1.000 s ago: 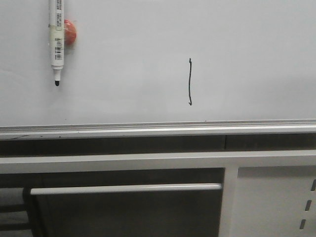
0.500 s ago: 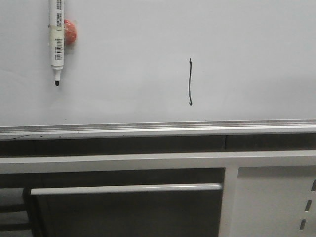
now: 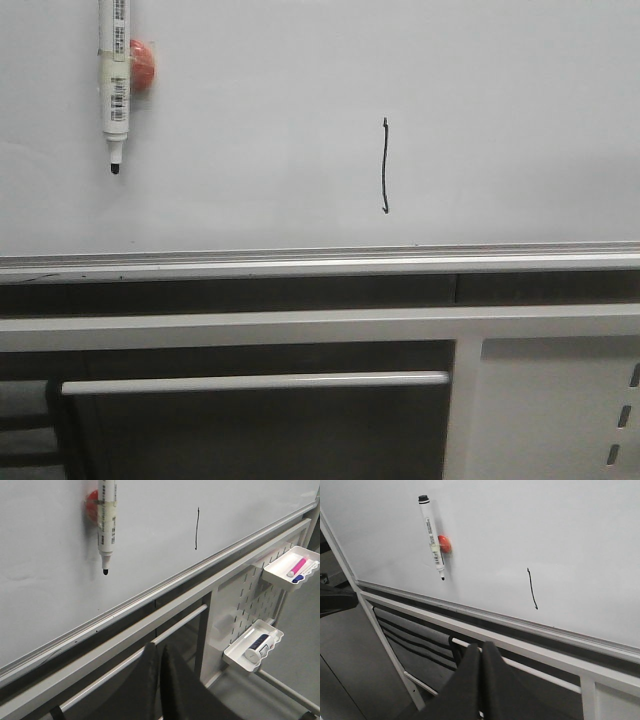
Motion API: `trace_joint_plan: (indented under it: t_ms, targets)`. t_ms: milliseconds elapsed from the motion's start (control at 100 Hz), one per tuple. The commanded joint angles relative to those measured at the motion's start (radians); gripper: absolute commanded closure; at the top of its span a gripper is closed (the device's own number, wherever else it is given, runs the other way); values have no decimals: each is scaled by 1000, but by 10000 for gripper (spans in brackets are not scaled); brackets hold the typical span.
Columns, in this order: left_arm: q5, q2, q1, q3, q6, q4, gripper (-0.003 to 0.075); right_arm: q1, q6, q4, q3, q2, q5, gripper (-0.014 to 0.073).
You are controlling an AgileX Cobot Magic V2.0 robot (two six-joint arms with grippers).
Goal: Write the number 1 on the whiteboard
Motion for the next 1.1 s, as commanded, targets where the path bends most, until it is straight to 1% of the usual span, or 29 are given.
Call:
trace_joint_plan:
  t_ms: [0,180,260,320,390,440,460,510,530,580,600,650,730,770,780,790,930,1030,1090]
  targets:
    - [23,7,-7,-26,-13,-58,741,-6,-3,30,-24,10,-51,657]
    - [18,4,6,-24,-13,-40,741,-6,-3,30,-24,10,-51,657]
    - [45,4,67,-26,-24,4,741,-6,-3,30,-24,10,-51,657]
    - [98,4,133,-26,-58,124,741,-6,-3,30,-24,10,-51,657]
    - [198,4,248,-26,-119,294,741,-6,-3,30,-24,10,-51,657]
    - [262,4,365,-26,-182,346,741,-6,-3,30,-24,10,-51,657]
    - [276,4,396,-26,-212,346,741,-6,-3,30,-24,10,-51,657]
    - [337,4,529,-20,-256,342,741,-6,-3,30,-24,10,-51,657]
    - [358,4,563,-18,-265,342,741,-6,-3,30,-24,10,-51,657]
    - [459,4,701,-18,-265,354,741,-6,-3,30,-24,10,-51,657]
    - [484,4,734,-18,-265,361,741,-6,-3,30,-24,10,-51,657]
    - [579,3,862,-18,-265,363,741,-6,-3,30,-24,10,-51,657]
    - [693,3,1005,-18,-265,358,741,-6,-3,30,-24,10,-51,657]
    - [762,3,1094,-18,-265,351,741,-6,-3,30,-24,10,-51,657]
    - [762,3,1094,-18,-265,349,741,-6,-3,30,-24,10,-51,657]
    - [788,3,1128,-18,-265,346,741,-6,-3,30,-24,10,-51,657]
    - [943,3,1306,-18,-263,347,741,-6,-3,30,-24,10,-51,657]
    - [1031,3,1377,-18,-260,342,741,-6,-3,30,-24,10,-51,657]
    - [1074,3,1408,-18,-220,312,741,-6,-3,30,-24,10,-51,657]
